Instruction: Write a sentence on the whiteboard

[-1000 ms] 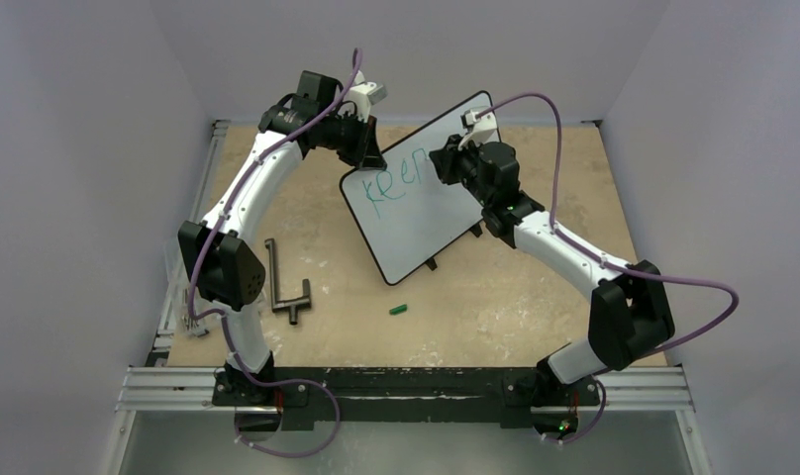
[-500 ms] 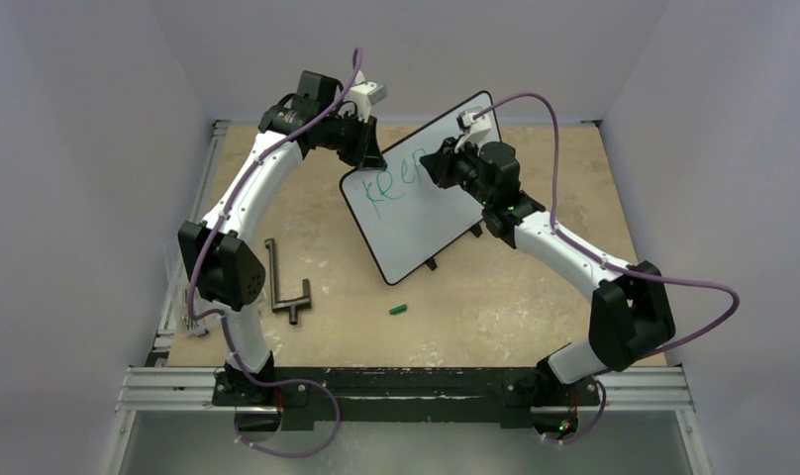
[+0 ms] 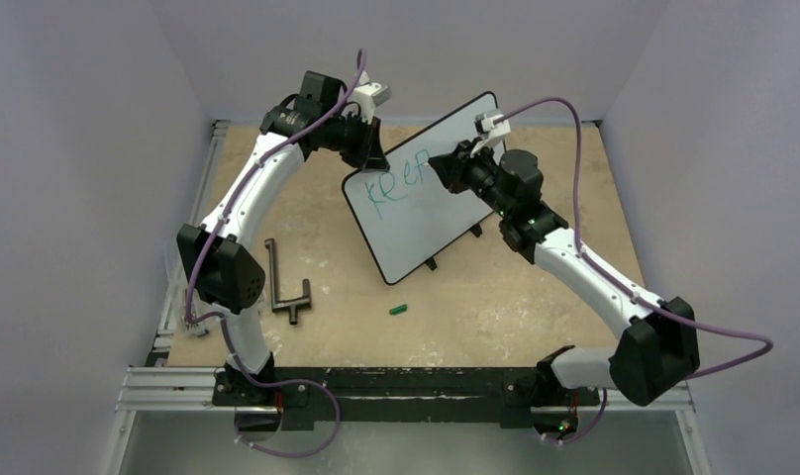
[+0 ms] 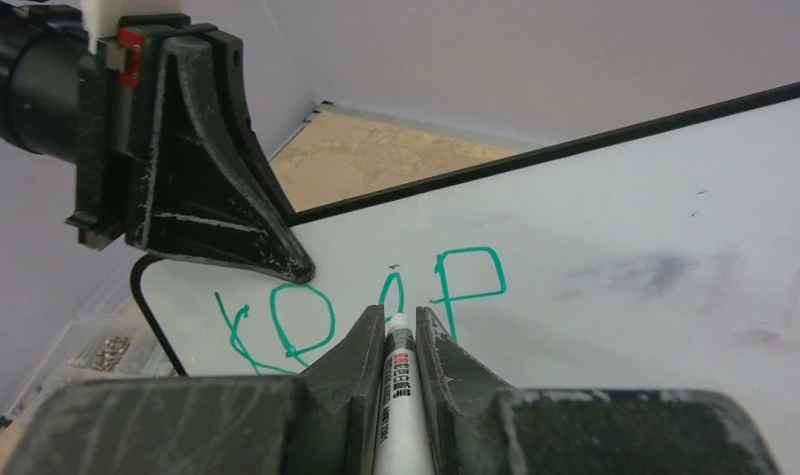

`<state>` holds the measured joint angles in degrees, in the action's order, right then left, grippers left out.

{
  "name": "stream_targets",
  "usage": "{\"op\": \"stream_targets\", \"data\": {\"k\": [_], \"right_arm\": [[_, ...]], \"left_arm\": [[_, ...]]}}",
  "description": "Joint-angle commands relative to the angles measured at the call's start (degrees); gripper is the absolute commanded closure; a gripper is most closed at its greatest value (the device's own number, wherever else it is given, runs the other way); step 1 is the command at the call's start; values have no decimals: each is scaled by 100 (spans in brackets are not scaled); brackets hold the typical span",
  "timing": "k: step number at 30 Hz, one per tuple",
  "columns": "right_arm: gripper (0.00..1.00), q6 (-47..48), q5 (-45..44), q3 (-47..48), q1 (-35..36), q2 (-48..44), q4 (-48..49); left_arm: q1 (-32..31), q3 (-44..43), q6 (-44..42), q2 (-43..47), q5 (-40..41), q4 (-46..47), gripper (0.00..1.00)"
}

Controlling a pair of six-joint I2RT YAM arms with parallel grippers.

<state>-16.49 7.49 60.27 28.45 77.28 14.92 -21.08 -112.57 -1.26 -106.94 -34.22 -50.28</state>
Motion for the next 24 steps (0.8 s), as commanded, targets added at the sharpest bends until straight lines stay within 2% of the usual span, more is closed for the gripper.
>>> {"op": "stream_targets", "data": {"k": [1,19,24], "right_arm": [[100,-26,-89,-293,7,-523,173],[100,33,-144,-982,12,-1115,395],[100,145,-51,-1142,12,-1123,571]], "left_arm": [[-1,139,-522,138,903,-421,100],[25,401,-330,176,1257,-477,100],[24,814,-323,431,1380,-69,100]]}}
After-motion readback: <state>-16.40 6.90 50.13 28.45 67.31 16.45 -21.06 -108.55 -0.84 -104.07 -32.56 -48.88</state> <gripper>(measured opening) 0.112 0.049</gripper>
